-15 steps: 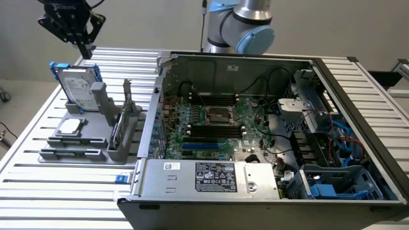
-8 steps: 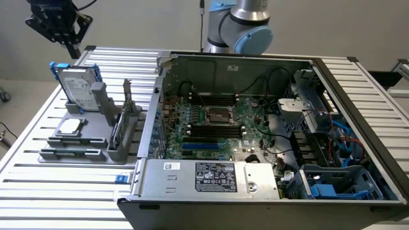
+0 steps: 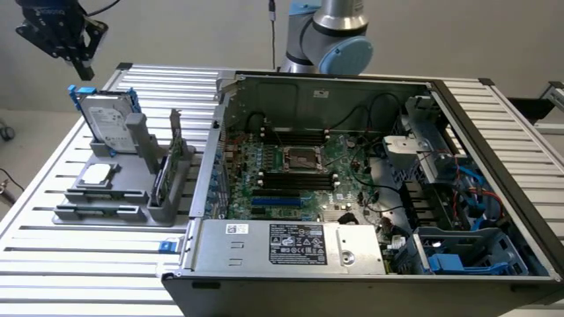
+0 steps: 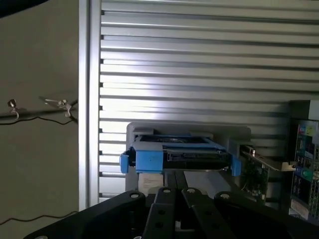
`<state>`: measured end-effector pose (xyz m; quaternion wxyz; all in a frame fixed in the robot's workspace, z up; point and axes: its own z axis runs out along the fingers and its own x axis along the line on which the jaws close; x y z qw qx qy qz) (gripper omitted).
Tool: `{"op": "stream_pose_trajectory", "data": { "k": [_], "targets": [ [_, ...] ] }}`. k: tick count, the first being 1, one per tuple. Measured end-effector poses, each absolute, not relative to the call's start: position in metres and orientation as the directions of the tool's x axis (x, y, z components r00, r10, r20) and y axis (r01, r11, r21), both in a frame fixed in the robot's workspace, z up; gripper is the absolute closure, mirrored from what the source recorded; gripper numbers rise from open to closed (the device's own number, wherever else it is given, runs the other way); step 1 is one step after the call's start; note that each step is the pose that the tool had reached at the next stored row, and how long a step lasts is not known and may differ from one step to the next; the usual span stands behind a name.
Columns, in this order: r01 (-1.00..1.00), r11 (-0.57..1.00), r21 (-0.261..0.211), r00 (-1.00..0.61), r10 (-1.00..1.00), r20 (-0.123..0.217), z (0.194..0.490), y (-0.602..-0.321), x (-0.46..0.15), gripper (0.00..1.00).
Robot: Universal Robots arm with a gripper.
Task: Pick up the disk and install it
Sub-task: 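Reach for the disk, then pick up the disk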
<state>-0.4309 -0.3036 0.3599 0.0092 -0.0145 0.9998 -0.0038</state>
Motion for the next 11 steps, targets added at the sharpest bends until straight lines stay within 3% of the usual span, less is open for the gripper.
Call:
{"op": "stream_pose_trajectory", "data": {
  "k": [11],
  "targets": [
    [-0.029, 1.0, -0.009, -0.999, -0.029, -0.018, 0.3592, -0.301, -0.4381, 0.89]
  ]
}}
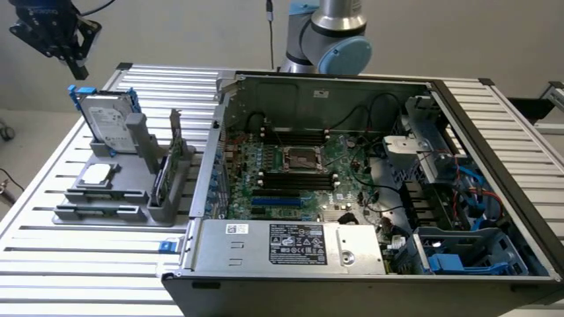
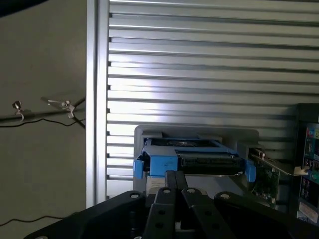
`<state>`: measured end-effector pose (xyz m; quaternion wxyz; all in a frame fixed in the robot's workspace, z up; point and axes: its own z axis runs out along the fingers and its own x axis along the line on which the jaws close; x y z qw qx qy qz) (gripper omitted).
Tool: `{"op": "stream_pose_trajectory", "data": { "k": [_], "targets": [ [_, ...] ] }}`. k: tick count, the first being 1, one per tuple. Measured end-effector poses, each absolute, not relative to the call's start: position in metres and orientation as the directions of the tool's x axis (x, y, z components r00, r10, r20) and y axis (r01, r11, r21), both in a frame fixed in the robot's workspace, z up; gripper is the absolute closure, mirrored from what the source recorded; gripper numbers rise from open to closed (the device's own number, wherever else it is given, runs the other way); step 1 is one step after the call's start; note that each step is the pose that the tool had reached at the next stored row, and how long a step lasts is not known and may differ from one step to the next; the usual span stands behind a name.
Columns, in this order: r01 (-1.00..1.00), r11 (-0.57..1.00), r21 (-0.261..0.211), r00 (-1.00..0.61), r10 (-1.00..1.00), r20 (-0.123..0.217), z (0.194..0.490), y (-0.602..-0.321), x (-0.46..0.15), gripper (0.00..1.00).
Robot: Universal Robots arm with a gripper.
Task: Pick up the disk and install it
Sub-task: 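Pick up the disk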
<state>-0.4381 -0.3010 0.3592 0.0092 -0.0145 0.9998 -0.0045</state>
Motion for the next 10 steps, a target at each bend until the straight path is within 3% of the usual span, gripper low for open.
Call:
{"op": "stream_pose_trajectory", "data": {
  "k": [10],
  "targets": [
    [-0.035, 0.999, 0.005, -0.999, -0.035, -0.019, 0.3591, -0.3009, -0.4391, 0.89]
  ]
}}
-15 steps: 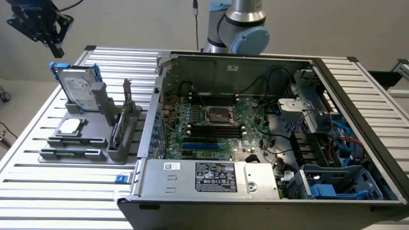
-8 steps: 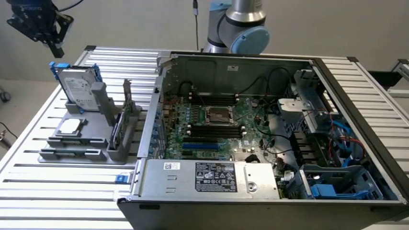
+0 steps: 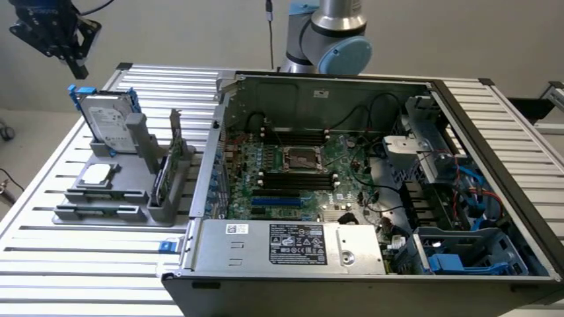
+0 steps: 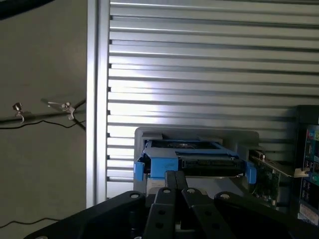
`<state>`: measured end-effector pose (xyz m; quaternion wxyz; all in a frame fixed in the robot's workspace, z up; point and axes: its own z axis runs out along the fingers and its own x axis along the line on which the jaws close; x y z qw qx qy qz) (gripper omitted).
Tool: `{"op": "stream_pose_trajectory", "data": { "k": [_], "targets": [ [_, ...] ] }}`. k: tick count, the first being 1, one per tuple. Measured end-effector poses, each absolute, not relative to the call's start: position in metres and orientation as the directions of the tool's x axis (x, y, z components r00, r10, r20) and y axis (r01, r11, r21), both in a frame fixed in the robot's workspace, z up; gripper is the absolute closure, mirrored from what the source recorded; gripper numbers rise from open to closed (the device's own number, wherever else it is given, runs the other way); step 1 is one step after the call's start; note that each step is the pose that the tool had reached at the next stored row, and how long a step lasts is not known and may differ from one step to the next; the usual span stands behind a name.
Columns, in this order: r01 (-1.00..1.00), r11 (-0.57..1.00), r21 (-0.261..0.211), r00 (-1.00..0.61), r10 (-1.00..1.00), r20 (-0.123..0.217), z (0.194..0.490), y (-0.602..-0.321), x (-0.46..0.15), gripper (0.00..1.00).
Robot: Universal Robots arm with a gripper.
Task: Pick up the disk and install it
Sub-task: 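Pick up the disk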
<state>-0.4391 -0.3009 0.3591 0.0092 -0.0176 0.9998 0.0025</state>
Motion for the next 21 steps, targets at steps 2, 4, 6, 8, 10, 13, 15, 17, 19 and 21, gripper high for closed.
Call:
{"op": "stream_pose_trajectory", "data": {
  "k": [2, 4, 6, 8, 10, 13, 15, 17, 19, 21],
  "targets": [
    [-0.065, 0.998, 0.006, -0.998, -0.065, -0.019, 0.3591, -0.3009, -0.4391, 0.89],
    [-0.103, 0.995, 0.006, -0.995, -0.103, -0.019, 0.3591, -0.301, -0.4391, 0.89],
    [-0.139, 0.99, 0.006, -0.99, -0.138, -0.019, 0.3591, -0.301, -0.4391, 0.89],
    [-0.174, 0.985, 0.005, -0.985, -0.174, -0.018, 0.3591, -0.301, -0.4391, 0.89],
    [-0.208, 0.978, 0.004, -0.978, -0.208, -0.018, 0.359, -0.3011, -0.4391, 0.89],
    [-0.25, 0.968, -0.002, -0.968, -0.25, -0.013, 0.3589, -0.301, -0.4392, 0.89],
    [-0.275, 0.961, -0.008, -0.961, -0.275, -0.009, 0.3588, -0.301, -0.4392, 0.89],
    [-0.299, 0.954, -0.013, -0.954, -0.299, -0.004, 0.3588, -0.301, -0.4393, 0.89],
    [-0.322, 0.946, -0.019, -0.947, -0.322, 0.001, 0.3587, -0.301, -0.4393, 0.89],
    [-0.346, 0.938, -0.024, -0.938, -0.346, 0.006, 0.3586, -0.301, -0.4393, 0.89]
  ]
}}
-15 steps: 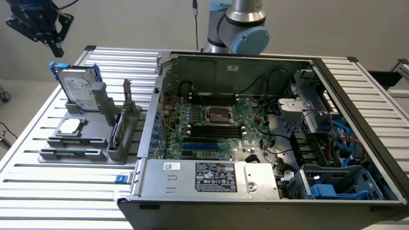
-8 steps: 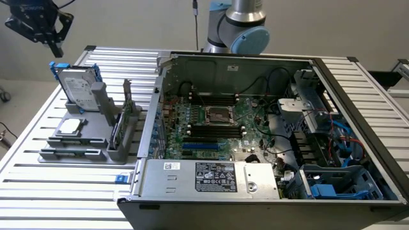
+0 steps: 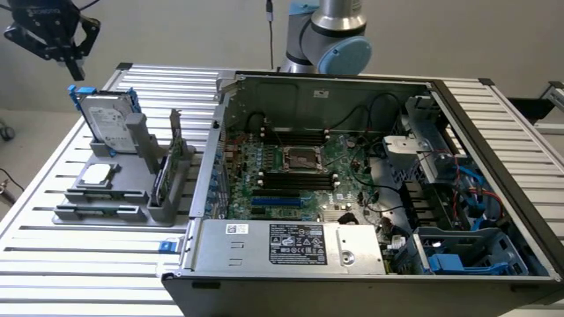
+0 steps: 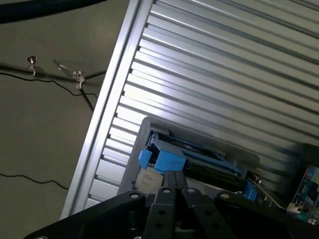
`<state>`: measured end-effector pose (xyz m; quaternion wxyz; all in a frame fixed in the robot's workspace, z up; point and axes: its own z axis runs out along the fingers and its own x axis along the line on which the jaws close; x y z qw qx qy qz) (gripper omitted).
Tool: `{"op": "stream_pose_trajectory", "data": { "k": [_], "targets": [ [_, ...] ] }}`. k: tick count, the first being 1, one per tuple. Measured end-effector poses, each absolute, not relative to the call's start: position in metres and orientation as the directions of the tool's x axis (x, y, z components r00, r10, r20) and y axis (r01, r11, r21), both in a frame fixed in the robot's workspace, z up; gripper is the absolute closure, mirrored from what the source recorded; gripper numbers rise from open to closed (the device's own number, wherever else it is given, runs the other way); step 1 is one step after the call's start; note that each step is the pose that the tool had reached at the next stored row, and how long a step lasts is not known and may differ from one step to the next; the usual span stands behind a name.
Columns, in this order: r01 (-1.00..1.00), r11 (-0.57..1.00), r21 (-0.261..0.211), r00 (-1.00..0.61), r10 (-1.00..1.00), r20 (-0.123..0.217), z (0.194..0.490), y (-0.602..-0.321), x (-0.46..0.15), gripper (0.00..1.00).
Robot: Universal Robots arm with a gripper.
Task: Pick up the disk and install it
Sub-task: 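Pick up the disk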
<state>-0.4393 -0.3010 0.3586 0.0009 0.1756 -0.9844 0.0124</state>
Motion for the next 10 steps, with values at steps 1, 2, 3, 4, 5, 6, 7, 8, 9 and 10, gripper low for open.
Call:
{"op": "stream_pose_trajectory", "data": {
  "k": [1, 2, 3, 4, 5, 6, 7, 8, 9, 10],
  "targets": [
    [-0.358, 0.933, -0.026, -0.934, -0.358, 0.009, 0.3586, -0.301, -0.4394, 0.89],
    [-0.371, 0.928, -0.028, -0.929, -0.371, 0.011, 0.3585, -0.301, -0.4394, 0.89],
    [-0.382, 0.924, -0.03, -0.924, -0.382, 0.014, 0.3584, -0.301, -0.4394, 0.89],
    [-0.395, 0.918, -0.032, -0.919, -0.394, 0.017, 0.3584, -0.301, -0.4394, 0.89],
    [-0.407, 0.913, -0.033, -0.913, -0.407, 0.019, 0.3583, -0.301, -0.4394, 0.89],
    [-0.42, 0.907, -0.034, -0.908, -0.419, 0.021, 0.3581, -0.301, -0.4393, 0.89],
    [-0.432, 0.901, -0.034, -0.902, -0.432, 0.024, 0.358, -0.301, -0.4393, 0.89],
    [-0.446, 0.894, -0.033, -0.895, -0.445, 0.026, 0.3579, -0.301, -0.4394, 0.89],
    [-0.458, 0.888, -0.032, -0.889, -0.457, 0.029, 0.3578, -0.301, -0.4394, 0.89],
    [-0.471, 0.882, -0.03, -0.882, -0.47, 0.031, 0.3577, -0.3009, -0.4394, 0.89]
  ]
}}
